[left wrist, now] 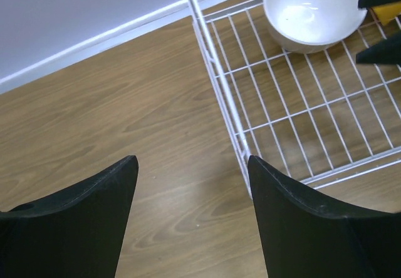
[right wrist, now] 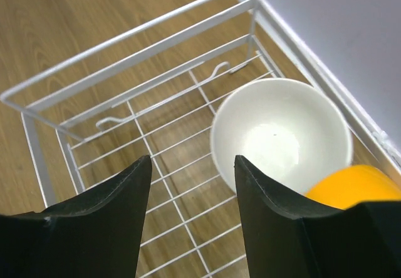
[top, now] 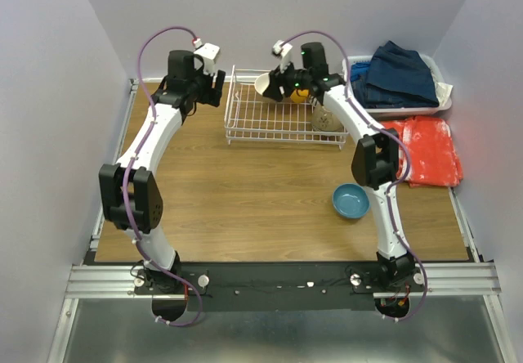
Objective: Load the bowls into the dish rack
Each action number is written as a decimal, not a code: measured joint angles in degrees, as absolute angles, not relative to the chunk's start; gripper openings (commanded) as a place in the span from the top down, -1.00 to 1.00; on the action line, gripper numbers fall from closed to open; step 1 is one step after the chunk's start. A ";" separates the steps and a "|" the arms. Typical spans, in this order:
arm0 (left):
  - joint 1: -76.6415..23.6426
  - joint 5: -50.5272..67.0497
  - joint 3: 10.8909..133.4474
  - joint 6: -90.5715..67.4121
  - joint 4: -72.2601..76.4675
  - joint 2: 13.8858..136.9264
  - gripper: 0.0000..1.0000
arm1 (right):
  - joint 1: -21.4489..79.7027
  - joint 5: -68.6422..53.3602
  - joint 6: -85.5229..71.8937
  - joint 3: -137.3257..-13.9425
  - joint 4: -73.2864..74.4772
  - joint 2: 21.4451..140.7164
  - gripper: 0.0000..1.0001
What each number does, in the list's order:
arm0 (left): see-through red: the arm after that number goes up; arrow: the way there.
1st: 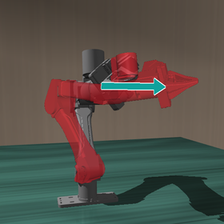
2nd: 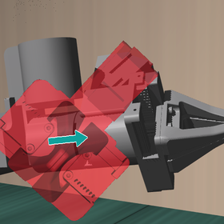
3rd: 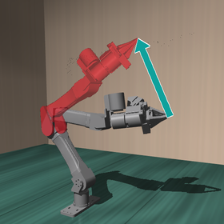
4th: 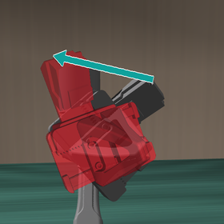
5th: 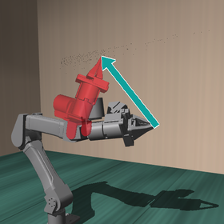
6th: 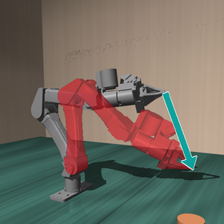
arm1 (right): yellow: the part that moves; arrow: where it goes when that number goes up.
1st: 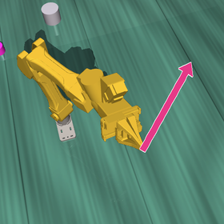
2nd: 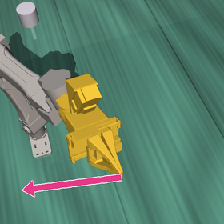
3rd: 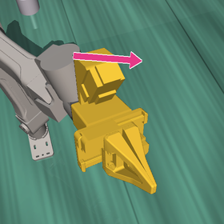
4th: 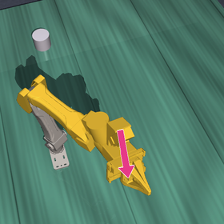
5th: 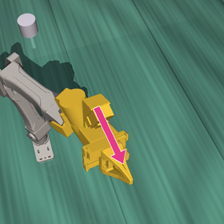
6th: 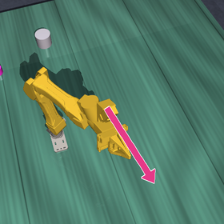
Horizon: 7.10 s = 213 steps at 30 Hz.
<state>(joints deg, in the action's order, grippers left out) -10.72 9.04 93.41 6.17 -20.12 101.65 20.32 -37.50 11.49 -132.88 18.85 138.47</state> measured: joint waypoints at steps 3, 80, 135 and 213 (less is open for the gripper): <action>-9.23 7.66 89.65 6.22 -19.31 98.28 -0.62 | 23.33 -34.35 18.37 -132.88 22.55 138.47 -0.29; -13.04 16.82 96.75 7.18 -20.03 108.62 -0.43 | 18.11 -43.44 -41.98 -126.13 -10.22 145.47 0.99; -23.38 14.52 127.00 0.89 -5.30 142.23 -0.17 | 7.09 -32.45 -17.96 -114.34 4.82 128.42 0.09; -14.13 -0.86 66.26 10.11 -10.85 82.30 -0.52 | 23.14 -10.52 -13.19 -61.87 52.88 94.43 0.99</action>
<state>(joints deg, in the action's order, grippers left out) -14.13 -0.86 66.26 10.11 -10.85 82.30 23.14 -10.52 -13.19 -61.87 52.88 94.43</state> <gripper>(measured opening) 0.762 0.030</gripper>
